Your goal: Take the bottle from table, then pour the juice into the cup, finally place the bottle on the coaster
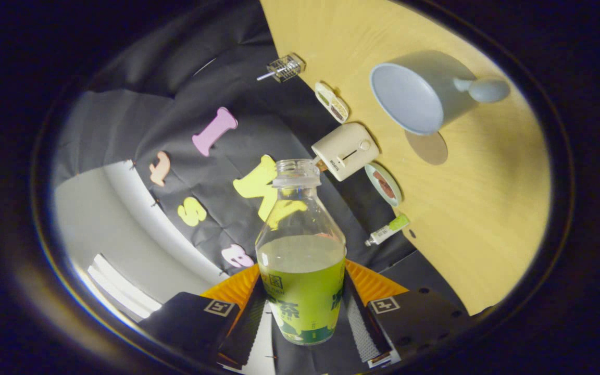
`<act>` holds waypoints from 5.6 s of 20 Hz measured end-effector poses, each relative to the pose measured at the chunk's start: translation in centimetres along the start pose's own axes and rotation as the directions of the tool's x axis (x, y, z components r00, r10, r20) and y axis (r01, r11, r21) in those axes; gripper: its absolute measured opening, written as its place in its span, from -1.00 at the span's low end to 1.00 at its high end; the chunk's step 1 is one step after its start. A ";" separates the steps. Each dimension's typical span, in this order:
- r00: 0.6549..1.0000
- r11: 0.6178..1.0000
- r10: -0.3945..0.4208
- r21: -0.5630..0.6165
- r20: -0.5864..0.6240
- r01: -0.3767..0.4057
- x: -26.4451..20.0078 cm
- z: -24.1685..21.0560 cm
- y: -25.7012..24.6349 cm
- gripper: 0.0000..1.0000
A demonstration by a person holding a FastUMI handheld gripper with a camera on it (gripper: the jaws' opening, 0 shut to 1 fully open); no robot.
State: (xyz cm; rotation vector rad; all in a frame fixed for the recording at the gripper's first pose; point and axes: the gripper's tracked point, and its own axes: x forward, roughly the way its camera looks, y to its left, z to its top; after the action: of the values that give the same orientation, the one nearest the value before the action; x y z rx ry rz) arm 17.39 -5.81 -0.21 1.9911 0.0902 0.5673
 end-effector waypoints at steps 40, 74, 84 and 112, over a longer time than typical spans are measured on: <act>0.884 -0.567 -0.132 -0.765 0.449 0.305 4.7 -0.6 -0.8 0.60; 0.797 -0.631 -0.237 -0.712 0.555 0.308 10.9 10.1 -10.6 0.62; 0.762 -0.594 -0.294 -0.735 0.577 0.328 10.8 12.8 -12.9 0.62; 0.789 -0.531 -0.250 -0.761 0.561 0.373 9.1 10.8 -10.3 0.99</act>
State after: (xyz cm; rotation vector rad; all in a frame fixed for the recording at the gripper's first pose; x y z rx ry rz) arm 31.89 -7.10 -9.86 -0.0375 0.1485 -0.1031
